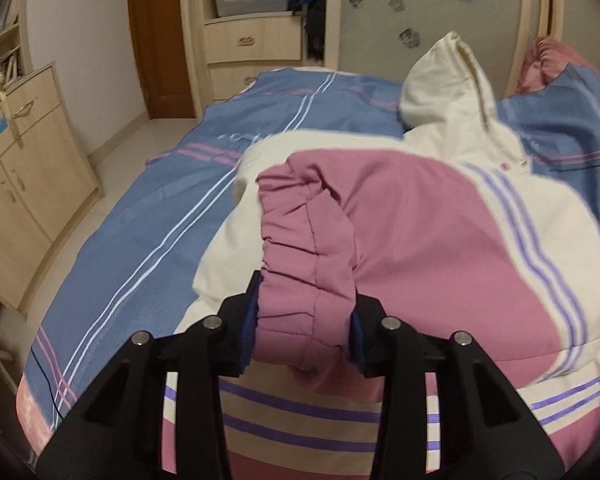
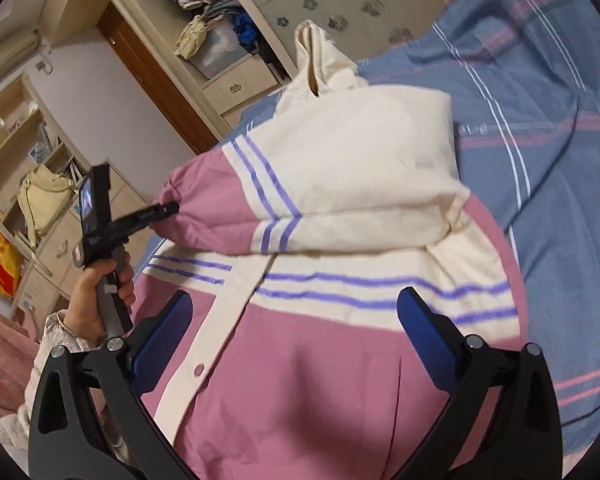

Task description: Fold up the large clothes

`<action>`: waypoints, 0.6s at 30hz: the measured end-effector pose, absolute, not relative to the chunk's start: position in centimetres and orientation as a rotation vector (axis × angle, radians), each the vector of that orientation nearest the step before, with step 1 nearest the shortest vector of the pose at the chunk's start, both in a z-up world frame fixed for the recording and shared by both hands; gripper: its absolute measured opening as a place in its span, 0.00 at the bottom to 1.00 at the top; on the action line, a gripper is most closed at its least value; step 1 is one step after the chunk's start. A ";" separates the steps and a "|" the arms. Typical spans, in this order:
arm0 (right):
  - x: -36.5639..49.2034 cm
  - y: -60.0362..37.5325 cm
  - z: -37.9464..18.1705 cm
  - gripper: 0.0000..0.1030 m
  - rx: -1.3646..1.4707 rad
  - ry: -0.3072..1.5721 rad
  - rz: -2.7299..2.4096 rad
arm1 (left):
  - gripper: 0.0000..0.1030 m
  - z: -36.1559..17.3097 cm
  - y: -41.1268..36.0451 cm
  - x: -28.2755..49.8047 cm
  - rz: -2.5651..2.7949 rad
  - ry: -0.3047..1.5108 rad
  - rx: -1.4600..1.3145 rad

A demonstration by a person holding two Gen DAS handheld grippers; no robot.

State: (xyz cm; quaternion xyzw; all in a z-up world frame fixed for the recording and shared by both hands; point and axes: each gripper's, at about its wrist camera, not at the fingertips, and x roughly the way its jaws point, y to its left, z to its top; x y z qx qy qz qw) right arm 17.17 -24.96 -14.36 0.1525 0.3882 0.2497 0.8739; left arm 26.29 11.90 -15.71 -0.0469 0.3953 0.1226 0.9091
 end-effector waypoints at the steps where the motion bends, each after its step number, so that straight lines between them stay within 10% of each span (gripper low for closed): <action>1: 17.8 -24.6 -14.0 0.99 0.294 0.770 0.502 | 0.41 -16.4 11.8 26.5 0.259 0.830 -0.069; 6: 22.8 -23.6 -14.1 0.98 0.277 0.718 0.408 | 0.48 -18.1 13.0 26.8 0.268 0.883 -0.133; 12: 30.2 -22.3 -21.2 0.63 0.207 0.979 0.278 | 0.63 -19.3 13.1 27.2 0.303 0.891 -0.079; 18: 29.5 -20.4 -22.4 0.76 0.059 0.916 0.241 | 0.80 -19.9 14.0 26.6 0.333 0.867 -0.144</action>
